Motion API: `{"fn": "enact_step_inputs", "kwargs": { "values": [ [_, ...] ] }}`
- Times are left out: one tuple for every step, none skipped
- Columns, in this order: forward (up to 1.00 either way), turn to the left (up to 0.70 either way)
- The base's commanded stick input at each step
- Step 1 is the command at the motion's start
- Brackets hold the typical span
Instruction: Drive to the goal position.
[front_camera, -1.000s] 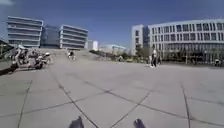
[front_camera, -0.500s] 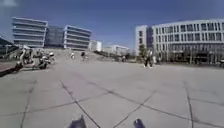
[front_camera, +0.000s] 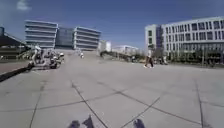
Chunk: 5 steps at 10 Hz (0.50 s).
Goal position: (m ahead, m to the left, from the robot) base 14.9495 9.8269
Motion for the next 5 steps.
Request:
{"fn": "enact_step_inputs", "kwargs": {
  "values": [
    [0.0,0.0],
    [0.0,0.0],
    [0.0,0.0],
    [0.0,0.0],
    [0.0,0.0]
  ]
}}
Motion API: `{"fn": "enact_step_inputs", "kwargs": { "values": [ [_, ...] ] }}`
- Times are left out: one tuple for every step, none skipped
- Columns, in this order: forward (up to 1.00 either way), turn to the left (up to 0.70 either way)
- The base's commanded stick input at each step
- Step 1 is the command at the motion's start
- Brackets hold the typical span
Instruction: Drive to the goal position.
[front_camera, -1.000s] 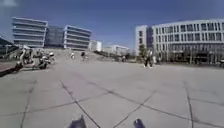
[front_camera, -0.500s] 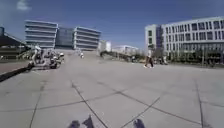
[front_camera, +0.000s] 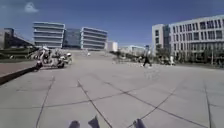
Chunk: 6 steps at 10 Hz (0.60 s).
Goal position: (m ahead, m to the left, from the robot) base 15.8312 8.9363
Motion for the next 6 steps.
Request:
{"fn": "enact_step_inputs", "kwargs": {
  "values": [
    [0.67,0.0],
    [1.0,0.0],
    [1.0,0.0],
    [1.0,0.0],
    [1.0,0.0],
    [1.0,0.0]
  ]
}}
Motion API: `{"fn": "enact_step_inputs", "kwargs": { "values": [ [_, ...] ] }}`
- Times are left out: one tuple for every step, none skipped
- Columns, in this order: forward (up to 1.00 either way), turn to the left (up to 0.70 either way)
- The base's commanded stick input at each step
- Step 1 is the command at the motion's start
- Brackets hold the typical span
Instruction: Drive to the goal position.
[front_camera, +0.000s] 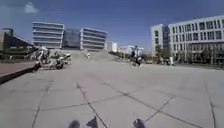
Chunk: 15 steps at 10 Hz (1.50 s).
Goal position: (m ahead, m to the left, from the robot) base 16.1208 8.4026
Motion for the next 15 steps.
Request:
{"fn": "enact_step_inputs", "kwargs": {
  "values": [
    [1.0,0.0],
    [1.0,0.0],
    [1.0,0.0],
    [1.0,0.0],
    [1.0,0.0],
    [1.0,0.0],
    [1.0,0.0],
    [1.0,0.0],
    [1.0,0.0],
    [1.0,0.0],
    [1.0,0.0],
    [1.0,0.0],
    [1.0,0.0],
    [1.0,0.0],
    [1.0,0.0]
  ]
}}
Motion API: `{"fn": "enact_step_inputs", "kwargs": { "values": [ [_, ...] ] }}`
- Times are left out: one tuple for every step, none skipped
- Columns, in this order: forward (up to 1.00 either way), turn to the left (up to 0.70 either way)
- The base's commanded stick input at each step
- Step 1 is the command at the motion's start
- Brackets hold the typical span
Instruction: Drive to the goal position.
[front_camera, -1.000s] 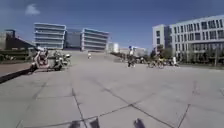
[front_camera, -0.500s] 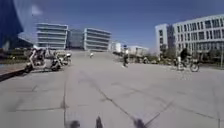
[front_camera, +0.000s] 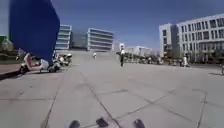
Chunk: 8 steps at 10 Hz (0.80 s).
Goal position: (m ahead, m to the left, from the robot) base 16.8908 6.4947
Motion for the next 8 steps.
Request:
{"fn": "enact_step_inputs", "kwargs": {
  "values": [
    [1.0,0.0],
    [1.0,0.0],
    [1.0,0.0],
    [1.0,0.0],
    [1.0,0.0],
    [1.0,0.0],
    [1.0,0.0],
    [1.0,0.0]
  ]
}}
